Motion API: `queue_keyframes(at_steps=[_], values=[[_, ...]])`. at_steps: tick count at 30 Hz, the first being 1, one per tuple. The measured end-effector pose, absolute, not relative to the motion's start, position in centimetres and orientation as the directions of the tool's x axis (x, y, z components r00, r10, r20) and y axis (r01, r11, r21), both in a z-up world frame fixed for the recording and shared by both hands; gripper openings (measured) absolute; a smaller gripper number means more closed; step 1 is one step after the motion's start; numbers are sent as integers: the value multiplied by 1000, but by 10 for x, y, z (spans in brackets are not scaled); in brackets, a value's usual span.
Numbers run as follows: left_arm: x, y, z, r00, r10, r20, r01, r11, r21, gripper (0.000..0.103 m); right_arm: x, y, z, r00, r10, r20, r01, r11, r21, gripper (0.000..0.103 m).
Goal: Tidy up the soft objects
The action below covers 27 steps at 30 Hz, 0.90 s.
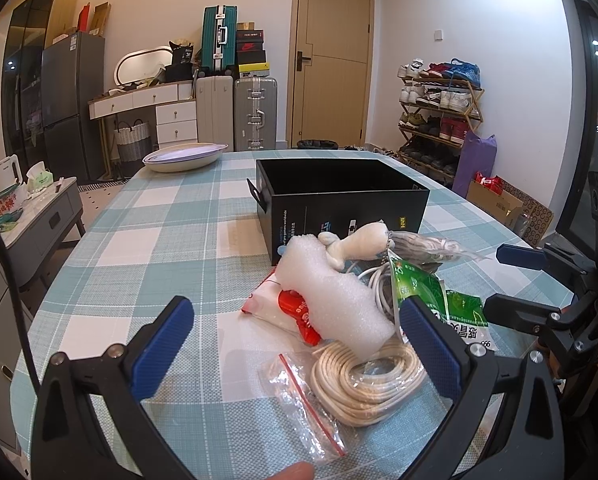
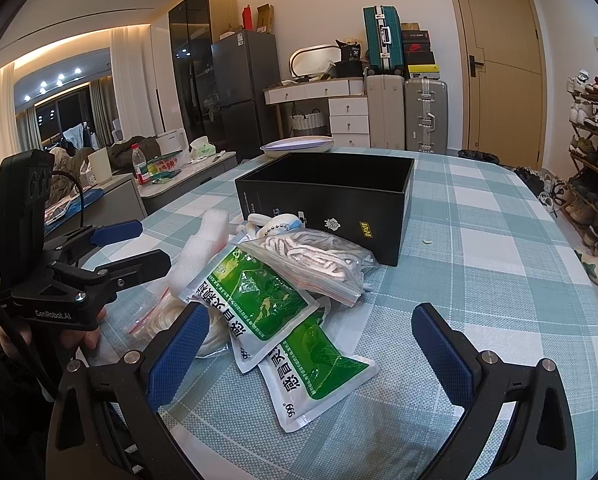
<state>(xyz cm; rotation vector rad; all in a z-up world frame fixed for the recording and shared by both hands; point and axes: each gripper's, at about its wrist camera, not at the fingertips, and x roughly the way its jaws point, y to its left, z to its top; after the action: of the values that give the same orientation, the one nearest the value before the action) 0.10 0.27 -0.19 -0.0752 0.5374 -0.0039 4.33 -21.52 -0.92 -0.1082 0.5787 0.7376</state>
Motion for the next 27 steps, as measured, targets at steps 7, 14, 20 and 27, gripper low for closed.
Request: queue_keyframes(at_steps=[7,14,20,27], values=[[1,3,-2,859,-22,-512,-17,997,-73,103,43,-214,-10,588,604,-538,-666,739,102,103],[1,2,-2,859,-11,-512,-16,999,-49,103,44,-213,-9,585,597,-549,-667,739,93,103],[-1,0,4,862,-22,-506,-7,998,-55,103,44,-212,-6,590,575,-567,-661,747,70,103],[-1,-1,4,865,-18,-501,-13,998,-60,103,44,-204,-7,531,604,-594,-693,713,106,103]])
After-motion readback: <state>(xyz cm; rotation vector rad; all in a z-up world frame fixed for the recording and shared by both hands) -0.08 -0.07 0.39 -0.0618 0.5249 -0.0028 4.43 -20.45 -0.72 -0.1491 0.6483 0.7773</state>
